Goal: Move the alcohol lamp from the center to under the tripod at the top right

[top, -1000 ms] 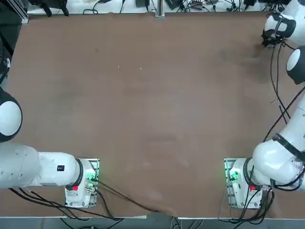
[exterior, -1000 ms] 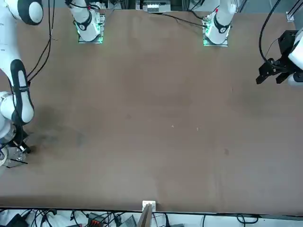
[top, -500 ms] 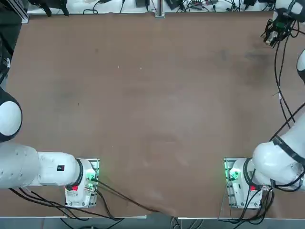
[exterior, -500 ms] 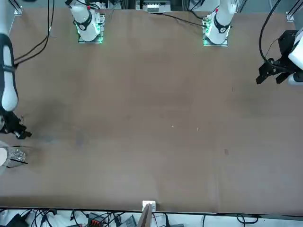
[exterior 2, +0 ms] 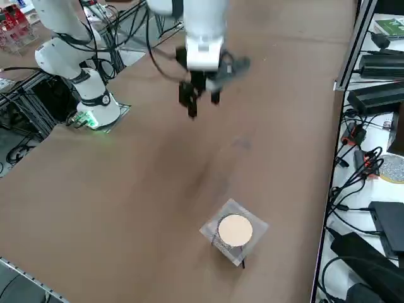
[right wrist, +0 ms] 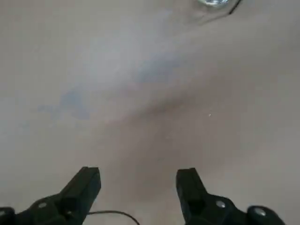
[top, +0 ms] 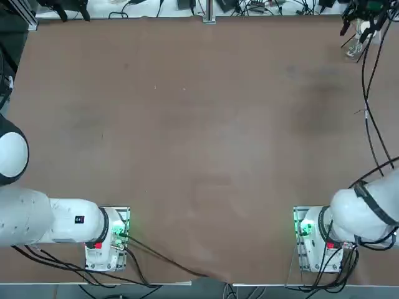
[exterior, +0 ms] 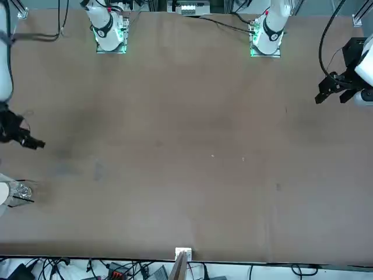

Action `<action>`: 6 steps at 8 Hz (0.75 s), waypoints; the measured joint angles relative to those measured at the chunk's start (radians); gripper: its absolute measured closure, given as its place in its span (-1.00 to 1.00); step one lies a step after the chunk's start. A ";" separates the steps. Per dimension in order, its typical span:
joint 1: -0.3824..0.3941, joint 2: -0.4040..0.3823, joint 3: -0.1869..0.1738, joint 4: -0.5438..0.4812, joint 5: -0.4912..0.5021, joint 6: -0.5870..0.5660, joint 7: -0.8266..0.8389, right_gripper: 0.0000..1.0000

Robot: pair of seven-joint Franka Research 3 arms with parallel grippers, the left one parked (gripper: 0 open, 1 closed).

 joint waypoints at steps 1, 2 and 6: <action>0.003 -0.060 0.031 -0.004 0.000 -0.038 -0.013 -0.99; 0.004 -0.111 0.055 -0.009 0.000 -0.069 -0.042 -0.99; 0.016 -0.231 0.090 -0.021 0.018 -0.145 -0.206 -0.99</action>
